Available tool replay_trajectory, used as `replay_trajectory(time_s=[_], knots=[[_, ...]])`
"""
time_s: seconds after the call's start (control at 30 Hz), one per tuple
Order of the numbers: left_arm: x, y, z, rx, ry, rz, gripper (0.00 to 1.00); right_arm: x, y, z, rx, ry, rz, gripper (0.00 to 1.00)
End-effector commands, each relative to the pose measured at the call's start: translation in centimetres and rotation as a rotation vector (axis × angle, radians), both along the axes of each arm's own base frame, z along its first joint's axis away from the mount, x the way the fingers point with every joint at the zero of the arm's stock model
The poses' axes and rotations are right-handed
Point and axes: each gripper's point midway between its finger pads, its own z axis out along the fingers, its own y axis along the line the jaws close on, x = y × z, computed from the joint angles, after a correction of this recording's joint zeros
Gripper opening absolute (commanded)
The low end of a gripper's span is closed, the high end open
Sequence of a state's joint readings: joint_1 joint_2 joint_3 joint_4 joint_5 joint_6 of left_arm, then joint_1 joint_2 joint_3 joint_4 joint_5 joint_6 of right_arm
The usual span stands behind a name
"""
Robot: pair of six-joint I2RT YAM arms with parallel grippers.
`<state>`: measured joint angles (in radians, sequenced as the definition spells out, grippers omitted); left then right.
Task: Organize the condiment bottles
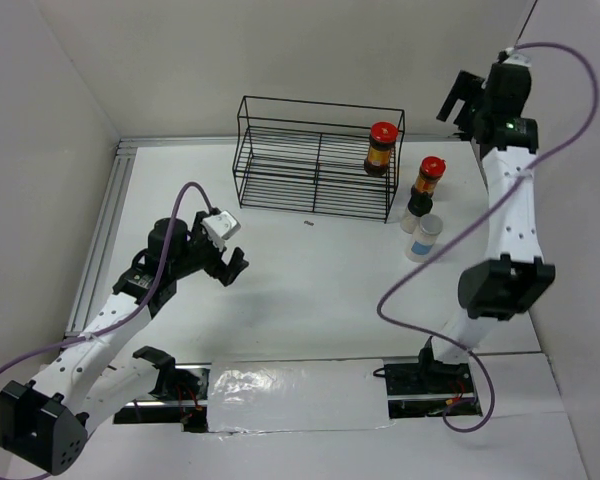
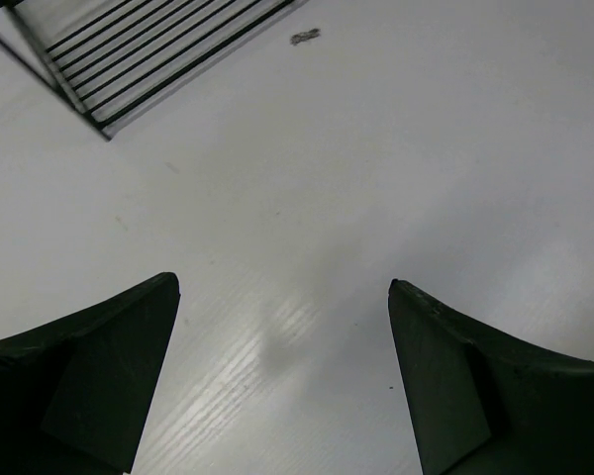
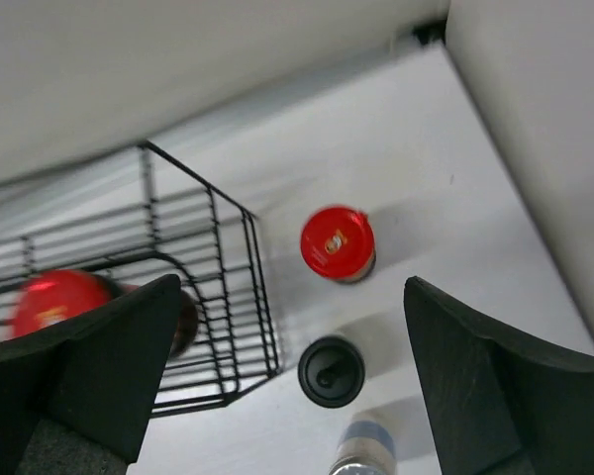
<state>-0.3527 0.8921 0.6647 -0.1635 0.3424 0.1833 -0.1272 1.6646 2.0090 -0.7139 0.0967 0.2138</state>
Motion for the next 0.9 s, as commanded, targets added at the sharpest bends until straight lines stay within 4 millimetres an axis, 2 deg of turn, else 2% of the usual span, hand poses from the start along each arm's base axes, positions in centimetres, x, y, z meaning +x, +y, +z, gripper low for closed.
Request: replay_trajectory(time_s=[0.0, 0.03, 0.1, 0.17, 0.23, 0.37, 0.43, 0.47, 0.57, 0.67, 0.87], knots=[[2.0, 2.8, 0.3, -0.052, 0.031, 0.265, 0.99, 1.3, 0.3, -6.7, 0.070, 0.173, -0.004, 1.00], [2.6, 4.3, -0.1, -0.053, 0.056, 0.384, 0.99, 1.4, 0.0, -8.2, 0.068, 0.202, -0.014, 1.00], [2.3, 5.5, -1.7, -0.059, 0.149, 0.468, 0.99, 2.1, -0.6, -9.7, 0.073, 0.219, -0.023, 0.99], [1.6, 5.3, -2.9, -0.056, 0.207, 0.452, 0.99, 2.7, -0.6, -11.5, 0.080, 0.245, -0.003, 0.93], [1.0, 4.7, -3.1, -0.071, 0.228, 0.413, 0.99, 3.2, -0.7, -12.5, 0.083, 0.253, 0.012, 0.87], [0.8, 4.2, -3.6, -0.065, 0.238, 0.368, 0.99, 4.3, -0.7, -15.9, 0.084, 0.323, 0.033, 0.92], [1.3, 4.4, -3.4, -0.059, 0.217, 0.360, 0.99, 4.7, -0.8, -17.0, 0.070, 0.350, 0.027, 0.94], [1.4, 4.5, -3.4, -0.056, 0.211, 0.360, 0.99, 5.0, -1.1, -18.3, 0.057, 0.380, 0.014, 0.94], [2.0, 4.7, -3.0, -0.052, 0.188, 0.364, 0.99, 5.4, -1.6, -20.6, 0.031, 0.436, -0.016, 0.95], [2.2, 4.7, -2.9, -0.058, 0.191, 0.361, 0.99, 6.0, -1.2, -22.0, 0.020, 0.458, -0.011, 0.96], [2.4, 5.0, -2.9, -0.067, 0.210, 0.368, 0.99, 7.4, -1.1, -22.9, -0.032, 0.447, -0.028, 0.94]])
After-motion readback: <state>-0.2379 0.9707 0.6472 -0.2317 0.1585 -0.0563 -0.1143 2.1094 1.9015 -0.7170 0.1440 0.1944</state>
